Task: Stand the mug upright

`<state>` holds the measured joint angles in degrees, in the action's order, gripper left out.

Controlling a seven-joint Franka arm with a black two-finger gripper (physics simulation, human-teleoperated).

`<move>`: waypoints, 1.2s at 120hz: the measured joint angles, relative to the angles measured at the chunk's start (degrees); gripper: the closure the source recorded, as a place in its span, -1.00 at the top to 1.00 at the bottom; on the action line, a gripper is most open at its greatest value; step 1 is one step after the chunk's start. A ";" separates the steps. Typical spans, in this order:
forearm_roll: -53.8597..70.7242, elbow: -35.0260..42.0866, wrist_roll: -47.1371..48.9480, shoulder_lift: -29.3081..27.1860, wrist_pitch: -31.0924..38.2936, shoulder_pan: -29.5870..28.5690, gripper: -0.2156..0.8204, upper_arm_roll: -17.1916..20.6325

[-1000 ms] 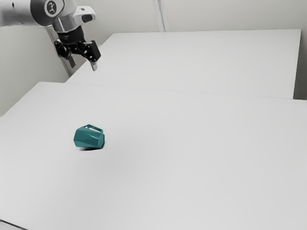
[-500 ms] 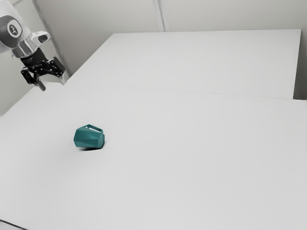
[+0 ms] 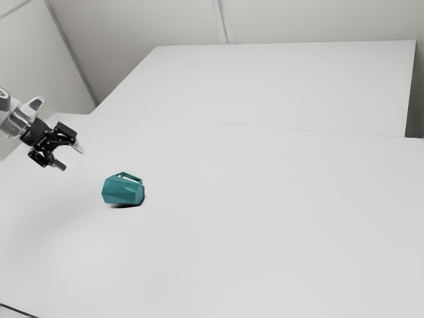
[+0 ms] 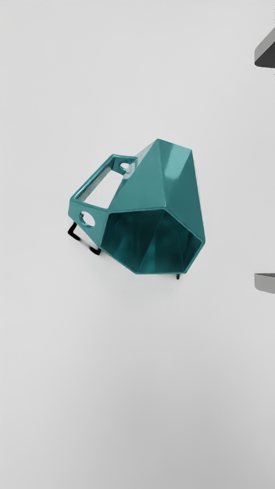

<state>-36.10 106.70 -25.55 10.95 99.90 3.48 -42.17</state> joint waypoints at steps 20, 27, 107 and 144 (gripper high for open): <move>-6.33 -2.34 -7.12 7.96 -4.93 -2.34 0.55 -2.32; -8.25 -4.63 -9.48 11.40 -7.07 -3.25 0.55 -2.42; -20.91 -4.17 -25.19 19.62 -16.10 -3.76 0.55 -1.98; -24.59 -6.64 -28.24 23.26 -16.36 -4.00 0.54 -0.68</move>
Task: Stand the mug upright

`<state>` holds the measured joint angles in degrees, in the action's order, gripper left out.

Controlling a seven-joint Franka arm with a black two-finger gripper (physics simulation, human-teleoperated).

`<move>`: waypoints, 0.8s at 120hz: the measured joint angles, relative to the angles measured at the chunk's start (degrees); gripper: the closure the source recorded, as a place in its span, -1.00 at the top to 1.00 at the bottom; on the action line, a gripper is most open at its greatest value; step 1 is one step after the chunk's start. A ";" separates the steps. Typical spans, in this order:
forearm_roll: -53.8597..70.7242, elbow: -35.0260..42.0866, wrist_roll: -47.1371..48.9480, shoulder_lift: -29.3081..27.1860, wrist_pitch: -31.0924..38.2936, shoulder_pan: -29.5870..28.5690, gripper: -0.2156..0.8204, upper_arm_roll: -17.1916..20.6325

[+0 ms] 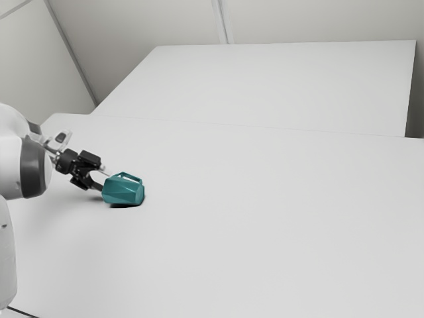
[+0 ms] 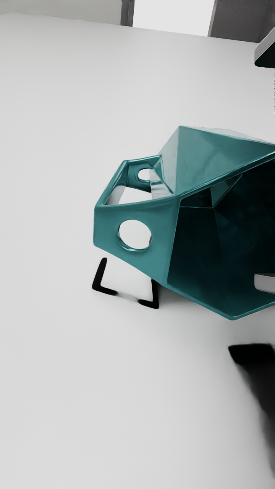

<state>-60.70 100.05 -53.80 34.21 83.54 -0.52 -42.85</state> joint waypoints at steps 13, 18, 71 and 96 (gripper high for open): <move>-0.51 0.29 -0.79 0.01 -0.10 0.29 0.54 0.34; -0.84 0.32 -1.06 0.05 -0.08 0.34 0.54 0.41; -4.88 1.51 -2.77 1.16 0.16 0.86 0.29 2.15; -5.38 2.27 -3.13 0.13 0.23 1.04 -0.09 2.26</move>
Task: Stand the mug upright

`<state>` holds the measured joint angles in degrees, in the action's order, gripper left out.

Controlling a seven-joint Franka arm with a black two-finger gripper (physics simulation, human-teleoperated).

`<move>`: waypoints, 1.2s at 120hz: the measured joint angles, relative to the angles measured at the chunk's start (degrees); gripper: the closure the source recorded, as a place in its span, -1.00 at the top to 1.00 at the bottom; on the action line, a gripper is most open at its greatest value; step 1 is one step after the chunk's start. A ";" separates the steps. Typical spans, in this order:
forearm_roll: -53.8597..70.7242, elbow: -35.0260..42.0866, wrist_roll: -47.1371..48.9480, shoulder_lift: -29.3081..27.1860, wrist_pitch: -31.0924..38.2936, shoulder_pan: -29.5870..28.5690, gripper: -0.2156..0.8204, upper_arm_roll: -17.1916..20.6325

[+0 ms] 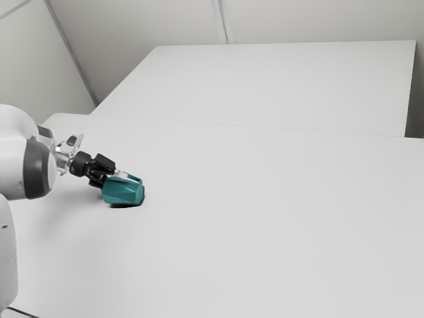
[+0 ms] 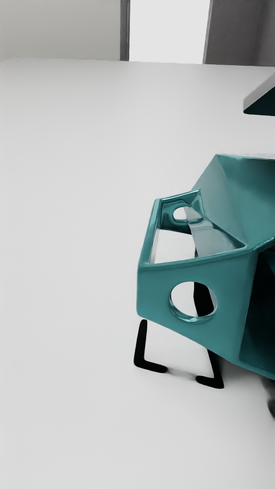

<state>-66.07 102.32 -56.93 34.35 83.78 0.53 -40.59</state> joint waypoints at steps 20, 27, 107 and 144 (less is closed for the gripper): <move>-0.08 0.30 -0.20 -0.41 0.00 -0.08 -0.53 -0.09; -0.06 0.39 -0.25 -0.40 0.04 -0.08 -0.62 -0.10; 1.74 0.33 2.12 -7.23 0.82 2.60 -0.86 0.08; 18.33 -3.53 10.03 -10.74 12.34 5.42 -0.88 4.27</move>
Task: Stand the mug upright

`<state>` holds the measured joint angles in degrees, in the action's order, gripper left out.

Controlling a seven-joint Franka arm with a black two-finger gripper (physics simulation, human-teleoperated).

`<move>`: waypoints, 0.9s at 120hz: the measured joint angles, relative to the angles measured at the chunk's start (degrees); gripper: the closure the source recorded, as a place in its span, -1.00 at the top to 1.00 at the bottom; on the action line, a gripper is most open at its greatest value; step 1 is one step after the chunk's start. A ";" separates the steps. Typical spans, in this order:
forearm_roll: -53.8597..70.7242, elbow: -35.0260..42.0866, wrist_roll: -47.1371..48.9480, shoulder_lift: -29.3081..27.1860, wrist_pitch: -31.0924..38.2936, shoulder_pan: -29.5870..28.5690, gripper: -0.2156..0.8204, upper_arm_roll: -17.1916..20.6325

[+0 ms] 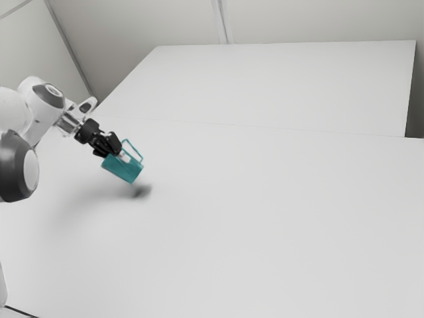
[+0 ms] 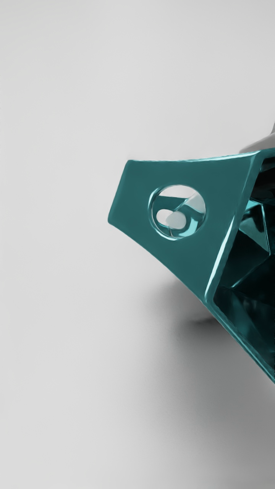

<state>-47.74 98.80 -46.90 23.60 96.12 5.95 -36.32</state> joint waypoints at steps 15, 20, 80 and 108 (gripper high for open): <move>8.01 -3.99 3.66 0.47 6.46 0.23 -0.88 3.31; 10.70 -4.39 4.92 0.70 8.55 0.35 -0.88 4.19; 34.11 -3.79 21.49 1.33 21.10 2.69 -0.93 10.07; 35.75 -3.75 27.33 3.16 23.36 3.63 -0.93 10.15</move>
<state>-11.99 95.05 -19.57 26.76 119.47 9.58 -26.17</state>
